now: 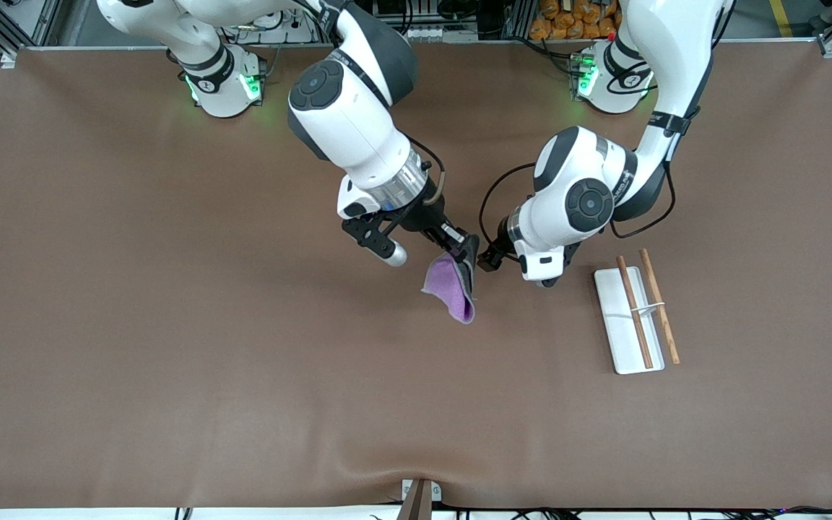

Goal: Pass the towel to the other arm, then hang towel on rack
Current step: 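Grasp the hanging towel edge with the left gripper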

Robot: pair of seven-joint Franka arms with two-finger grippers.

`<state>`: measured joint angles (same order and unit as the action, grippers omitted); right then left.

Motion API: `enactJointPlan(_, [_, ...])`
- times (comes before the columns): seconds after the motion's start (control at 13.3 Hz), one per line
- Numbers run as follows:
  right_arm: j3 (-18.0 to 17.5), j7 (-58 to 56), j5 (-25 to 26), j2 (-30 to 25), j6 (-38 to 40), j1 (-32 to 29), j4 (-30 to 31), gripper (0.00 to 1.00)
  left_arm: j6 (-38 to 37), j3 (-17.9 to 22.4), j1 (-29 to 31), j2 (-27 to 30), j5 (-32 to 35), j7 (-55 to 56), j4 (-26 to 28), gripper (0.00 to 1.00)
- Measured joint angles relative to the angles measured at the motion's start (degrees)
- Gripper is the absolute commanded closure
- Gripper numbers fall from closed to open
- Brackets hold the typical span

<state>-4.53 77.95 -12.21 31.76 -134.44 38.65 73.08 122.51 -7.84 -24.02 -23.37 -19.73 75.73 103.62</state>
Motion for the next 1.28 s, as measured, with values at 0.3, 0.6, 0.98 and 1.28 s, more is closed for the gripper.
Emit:
enactJointPlan(0.3, [0.01,0.01,0.00,0.00,0.00,0.00,0.00,1.00,1.11,-0.01,0.04,0.00,-3.63,0.01,0.02,0.42])
enactJointPlan(0.6, [0.01,0.01,0.00,0.00,0.00,0.00,0.00,1.00,2.29,-0.02,0.12,0.00,-6.30,0.02,0.02,0.50])
enactJointPlan(0.98, [0.01,0.01,0.00,0.00,0.00,0.00,-0.01,1.00,2.37,-0.11,0.06,0.00,-6.61,0.05,0.24,0.54])
enactJointPlan(1.28, [0.02,0.01,0.00,0.00,0.00,0.00,-0.01,1.00,2.37,-0.23,0.00,-0.20,-6.65,0.08,0.85,0.65])
